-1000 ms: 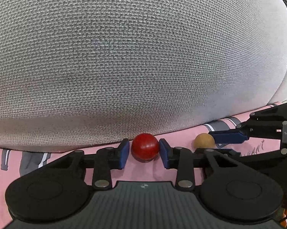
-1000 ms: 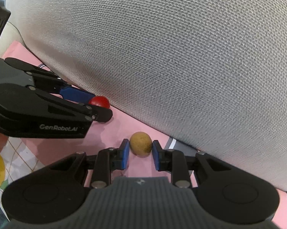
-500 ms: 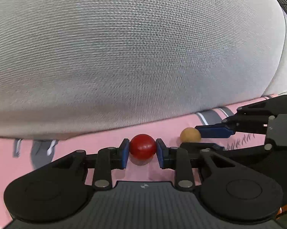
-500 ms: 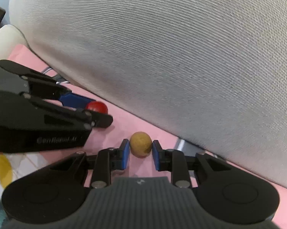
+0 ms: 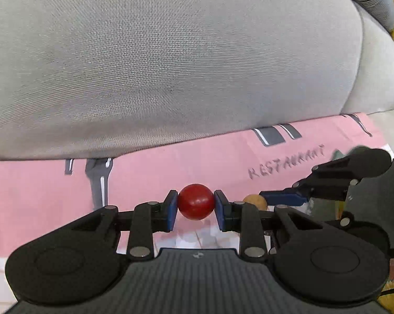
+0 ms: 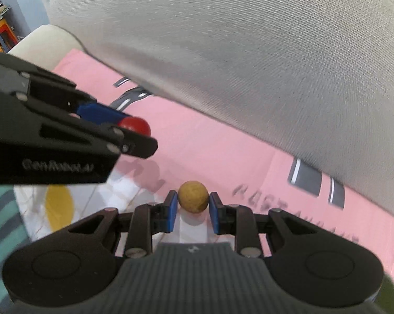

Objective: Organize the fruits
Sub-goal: 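Lift the cherry tomato with the left tool while the right tool lifts the brown fruit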

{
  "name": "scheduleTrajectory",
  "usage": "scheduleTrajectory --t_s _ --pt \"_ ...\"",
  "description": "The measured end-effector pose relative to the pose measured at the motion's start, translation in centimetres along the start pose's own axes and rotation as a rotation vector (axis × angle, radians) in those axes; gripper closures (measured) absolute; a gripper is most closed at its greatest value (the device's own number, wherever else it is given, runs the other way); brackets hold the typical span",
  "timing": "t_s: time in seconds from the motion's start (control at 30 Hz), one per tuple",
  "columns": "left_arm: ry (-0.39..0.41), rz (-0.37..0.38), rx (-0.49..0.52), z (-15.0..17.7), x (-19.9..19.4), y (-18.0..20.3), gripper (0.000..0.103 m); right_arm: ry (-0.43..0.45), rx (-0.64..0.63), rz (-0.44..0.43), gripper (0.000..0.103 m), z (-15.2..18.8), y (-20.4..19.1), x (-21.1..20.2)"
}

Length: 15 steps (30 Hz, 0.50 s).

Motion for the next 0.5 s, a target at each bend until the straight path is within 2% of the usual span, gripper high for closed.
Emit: scheduleTrajectory --t_s 0.07,0.1,0.3,0.5 --pt "0.008 -0.002 0.009 3.7 -2.5 -1.1 0.070 0.000 -0.001 -0.010 0.081 1.1 -0.8 -0.6" --pt "0.012 -0.001 0.016 4.5 -3.6 -1.1 0.070 0.000 -0.006 -0.013 0.081 1.5 -0.7 -0.7" --pt "0.030 -0.003 0.061 7.7 -6.7 0.0 0.070 0.013 -0.024 -0.025 0.081 4.8 -3.6 -2.6" --pt "0.069 0.014 0.065 11.0 -8.8 1.4 0.070 0.026 -0.026 -0.038 0.081 7.8 -5.0 -4.6"
Point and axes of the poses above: each gripper's, at about its wrist camera, not at the fingertips, and x roughly the way its jaws point, y to its right, z to its underside, the point moved 1 cm from there along x, roughly the way its jaws point, and after that the axes turned 13 degrees about -y, right-handed, at the moved point
